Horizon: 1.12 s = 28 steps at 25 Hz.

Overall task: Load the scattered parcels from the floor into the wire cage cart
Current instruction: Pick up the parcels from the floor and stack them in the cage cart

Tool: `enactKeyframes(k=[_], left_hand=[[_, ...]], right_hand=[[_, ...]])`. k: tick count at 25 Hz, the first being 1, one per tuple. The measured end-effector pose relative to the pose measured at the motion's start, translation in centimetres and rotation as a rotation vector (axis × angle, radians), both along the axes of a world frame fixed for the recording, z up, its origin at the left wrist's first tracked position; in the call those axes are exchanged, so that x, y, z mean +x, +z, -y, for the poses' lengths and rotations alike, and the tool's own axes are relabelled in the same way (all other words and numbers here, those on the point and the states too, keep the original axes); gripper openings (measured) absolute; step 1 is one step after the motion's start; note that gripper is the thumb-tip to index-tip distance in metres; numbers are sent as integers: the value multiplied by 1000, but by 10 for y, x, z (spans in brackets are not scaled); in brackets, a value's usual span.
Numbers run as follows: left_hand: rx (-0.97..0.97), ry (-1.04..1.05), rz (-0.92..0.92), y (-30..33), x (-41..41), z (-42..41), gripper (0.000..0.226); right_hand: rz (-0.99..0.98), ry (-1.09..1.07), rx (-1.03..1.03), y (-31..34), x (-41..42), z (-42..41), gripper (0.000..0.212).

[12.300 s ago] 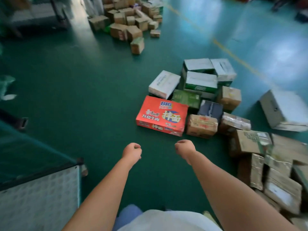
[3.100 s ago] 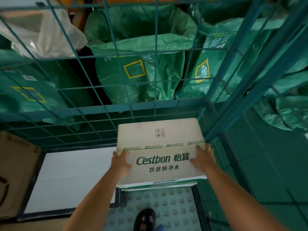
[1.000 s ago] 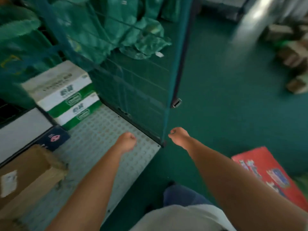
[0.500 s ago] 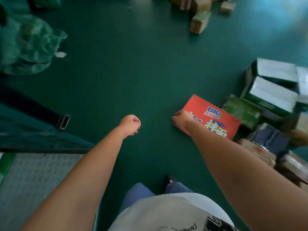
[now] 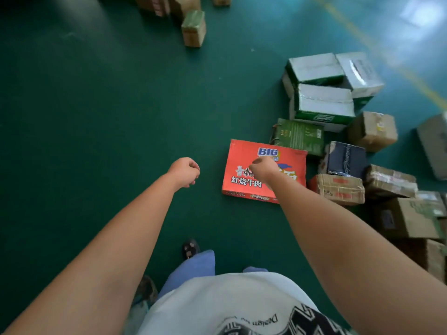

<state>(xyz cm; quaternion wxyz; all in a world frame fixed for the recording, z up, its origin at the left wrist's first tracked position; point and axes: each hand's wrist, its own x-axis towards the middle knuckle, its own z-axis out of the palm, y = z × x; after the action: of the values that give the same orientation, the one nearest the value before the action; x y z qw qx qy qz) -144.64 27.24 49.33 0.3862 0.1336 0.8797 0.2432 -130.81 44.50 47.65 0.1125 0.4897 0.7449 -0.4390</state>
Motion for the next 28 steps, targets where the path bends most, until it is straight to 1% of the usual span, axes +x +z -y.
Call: enactKeyframes(k=[4, 6, 10, 14, 17, 24, 28], left_hand=[[18, -215, -12, 6, -73, -45, 18], [22, -287, -12, 6, -103, -71, 18], [35, -460, 17, 0, -153, -140, 17], [45, -575, 26, -7, -214, -233, 16], [23, -626, 22, -10, -256, -297, 17], [1, -798, 38, -5, -370, -441, 16], [28, -880, 33, -6, -447, -536, 15]], right_hand=[[-17, -207, -2, 4, -36, -14, 38], [-32, -278, -2, 3, -52, -24, 38], [-12, -448, 10, 0, -89, -59, 32], [-18, -591, 5, -19, -146, -121, 37], [-8, -650, -44, -25, -190, -171, 40], [-4, -773, -49, -16, -302, -290, 27], [-25, -884, 5, -8, -367, -365, 38]])
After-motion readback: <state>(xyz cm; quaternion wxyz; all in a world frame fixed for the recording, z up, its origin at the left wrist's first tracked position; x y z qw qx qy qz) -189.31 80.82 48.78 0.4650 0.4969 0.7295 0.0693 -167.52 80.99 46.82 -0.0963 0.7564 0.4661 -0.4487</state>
